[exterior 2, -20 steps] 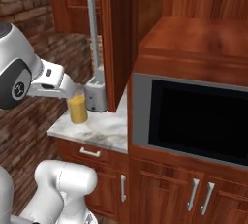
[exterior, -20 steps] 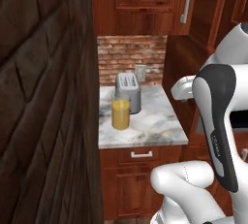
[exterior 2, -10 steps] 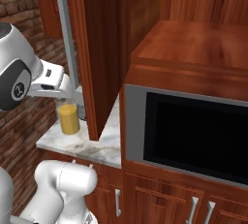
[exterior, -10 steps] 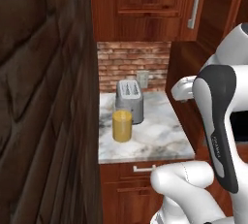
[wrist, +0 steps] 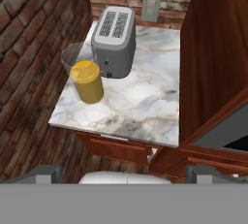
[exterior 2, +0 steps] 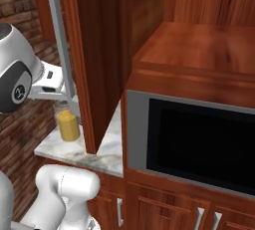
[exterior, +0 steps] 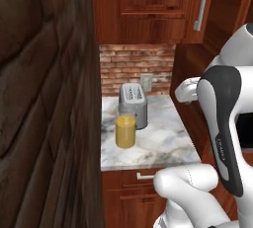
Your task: There is a tray on the dining counter. Grab the cup, mug, and pitcher and place them on the tray. The pitcher may be placed next to the tray if it cannot fit the tray.
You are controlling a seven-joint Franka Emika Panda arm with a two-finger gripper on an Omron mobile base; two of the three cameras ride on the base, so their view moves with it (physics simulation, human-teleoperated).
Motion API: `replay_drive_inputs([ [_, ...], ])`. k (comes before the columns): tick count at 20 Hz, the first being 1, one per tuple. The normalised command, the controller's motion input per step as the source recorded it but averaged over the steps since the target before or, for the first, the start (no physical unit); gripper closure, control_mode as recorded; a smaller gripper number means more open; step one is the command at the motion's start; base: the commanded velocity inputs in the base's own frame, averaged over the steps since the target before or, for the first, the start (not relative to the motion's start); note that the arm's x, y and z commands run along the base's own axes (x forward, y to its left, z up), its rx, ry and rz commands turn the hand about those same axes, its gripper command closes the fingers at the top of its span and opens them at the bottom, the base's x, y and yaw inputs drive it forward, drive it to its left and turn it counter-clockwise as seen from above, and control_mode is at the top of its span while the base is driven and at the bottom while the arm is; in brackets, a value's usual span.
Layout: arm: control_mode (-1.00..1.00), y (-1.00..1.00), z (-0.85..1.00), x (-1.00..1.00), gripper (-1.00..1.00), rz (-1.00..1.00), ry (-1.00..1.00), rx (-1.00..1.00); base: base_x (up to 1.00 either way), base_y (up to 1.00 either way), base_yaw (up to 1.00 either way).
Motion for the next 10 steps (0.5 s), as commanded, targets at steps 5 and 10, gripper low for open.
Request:
replay_drive_inputs([
  [5, 1.0, 0.0, 0.0, 0.0, -1.0, 0.0, 0.0, 0.0, 0.55, 0.08, 0.0],
  [10, 1.0, 0.0, 0.0, 0.0, -1.0, 0.0, 0.0, 0.0, 0.44, 0.05, 0.0],
])
